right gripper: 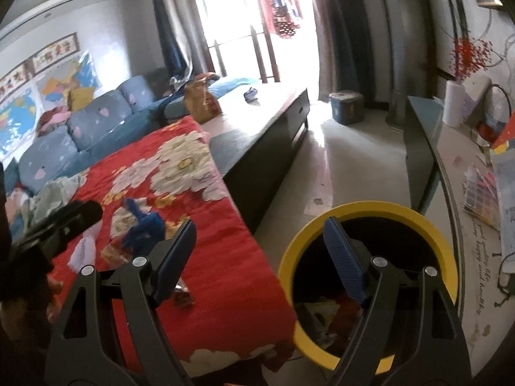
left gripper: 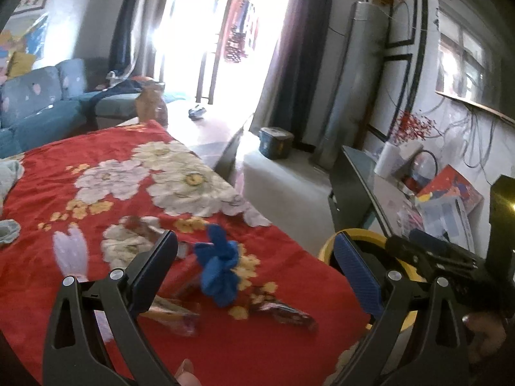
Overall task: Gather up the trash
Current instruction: 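Move both open tools back over the bedspread trash, then grasp the blue glove with the right tool while the left tool closes on the pink wrapper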
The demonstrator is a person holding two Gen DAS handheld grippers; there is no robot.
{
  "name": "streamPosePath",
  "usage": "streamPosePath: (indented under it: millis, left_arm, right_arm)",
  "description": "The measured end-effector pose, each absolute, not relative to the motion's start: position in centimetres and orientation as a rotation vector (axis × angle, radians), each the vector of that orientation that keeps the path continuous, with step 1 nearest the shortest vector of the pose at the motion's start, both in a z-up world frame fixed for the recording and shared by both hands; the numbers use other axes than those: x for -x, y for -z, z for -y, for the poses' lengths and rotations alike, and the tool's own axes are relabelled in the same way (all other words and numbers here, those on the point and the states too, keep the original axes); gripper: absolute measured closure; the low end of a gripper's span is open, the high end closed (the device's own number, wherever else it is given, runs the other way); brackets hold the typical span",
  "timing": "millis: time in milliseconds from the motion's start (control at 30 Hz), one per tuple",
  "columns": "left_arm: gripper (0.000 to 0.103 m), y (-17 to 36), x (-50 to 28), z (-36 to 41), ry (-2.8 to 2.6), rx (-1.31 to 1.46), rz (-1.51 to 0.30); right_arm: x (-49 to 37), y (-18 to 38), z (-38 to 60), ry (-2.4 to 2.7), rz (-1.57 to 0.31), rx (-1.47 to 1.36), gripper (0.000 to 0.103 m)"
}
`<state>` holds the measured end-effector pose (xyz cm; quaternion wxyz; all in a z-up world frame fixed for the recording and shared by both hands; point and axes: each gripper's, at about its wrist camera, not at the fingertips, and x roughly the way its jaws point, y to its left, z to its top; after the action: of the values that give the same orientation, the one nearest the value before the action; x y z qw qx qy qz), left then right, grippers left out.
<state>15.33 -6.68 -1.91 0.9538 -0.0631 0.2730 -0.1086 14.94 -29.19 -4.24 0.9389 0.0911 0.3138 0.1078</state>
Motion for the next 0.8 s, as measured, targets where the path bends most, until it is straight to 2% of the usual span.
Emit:
streamPosePath:
  millis: [533,800]
  left_arm:
    - [0.008,2.2,-15.0,-2.1,0.07,0.255,-0.55]
    - [0.009,3.3,-15.2,-5.4,0.011,0.292,-0.616]
  right_arm:
    - [-13.8,5.2,22.4,-0.374,-0.698,-0.09,0.029]
    - [-13.9,5.6,19.9,-0.426,-0.723,-0.071,0.029]
